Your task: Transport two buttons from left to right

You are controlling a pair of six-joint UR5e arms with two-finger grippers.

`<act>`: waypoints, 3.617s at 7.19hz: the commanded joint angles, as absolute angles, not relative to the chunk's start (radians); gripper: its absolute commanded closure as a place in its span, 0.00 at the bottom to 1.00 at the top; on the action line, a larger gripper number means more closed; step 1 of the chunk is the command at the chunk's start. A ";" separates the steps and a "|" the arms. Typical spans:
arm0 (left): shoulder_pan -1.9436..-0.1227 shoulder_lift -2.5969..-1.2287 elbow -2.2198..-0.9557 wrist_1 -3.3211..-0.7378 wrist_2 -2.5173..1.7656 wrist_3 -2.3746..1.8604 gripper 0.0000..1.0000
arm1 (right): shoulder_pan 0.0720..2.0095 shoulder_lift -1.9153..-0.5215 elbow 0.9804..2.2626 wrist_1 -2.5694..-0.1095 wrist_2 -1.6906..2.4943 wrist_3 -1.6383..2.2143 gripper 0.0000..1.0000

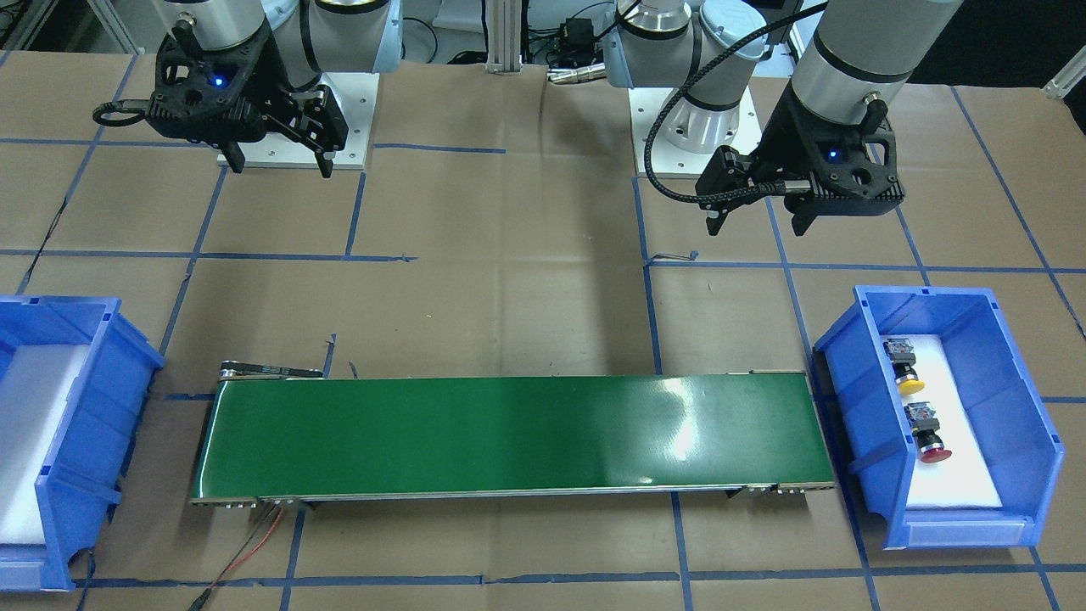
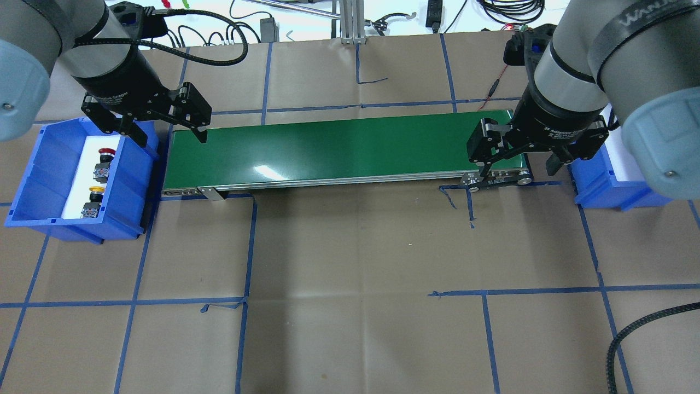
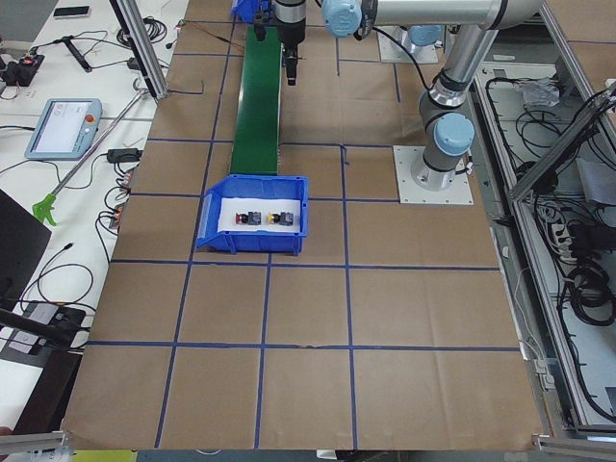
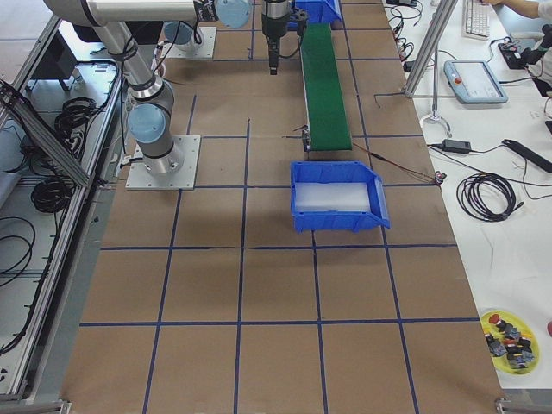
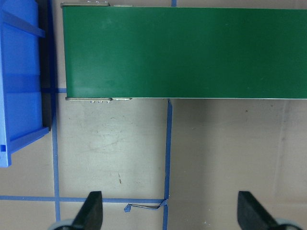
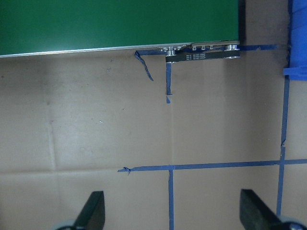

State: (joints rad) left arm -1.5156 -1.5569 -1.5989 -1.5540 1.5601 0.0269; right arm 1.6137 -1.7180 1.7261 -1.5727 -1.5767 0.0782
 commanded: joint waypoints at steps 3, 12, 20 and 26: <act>-1.516 -1.557 -1.600 -1.554 1.560 0.029 0.00 | 1.614 -1.717 1.729 -1.569 -1.569 0.078 0.00; -1.354 -1.549 -1.583 -1.555 1.560 0.175 0.00 | 1.614 -1.717 1.730 -1.568 -1.568 0.078 0.00; -0.945 -1.702 -1.612 -1.395 1.559 0.552 0.00 | 1.614 -1.715 1.730 -1.568 -1.568 0.078 0.00; -0.956 -1.787 -1.744 -1.157 1.549 0.551 0.01 | 1.614 -1.712 1.730 -1.568 -1.566 0.078 0.00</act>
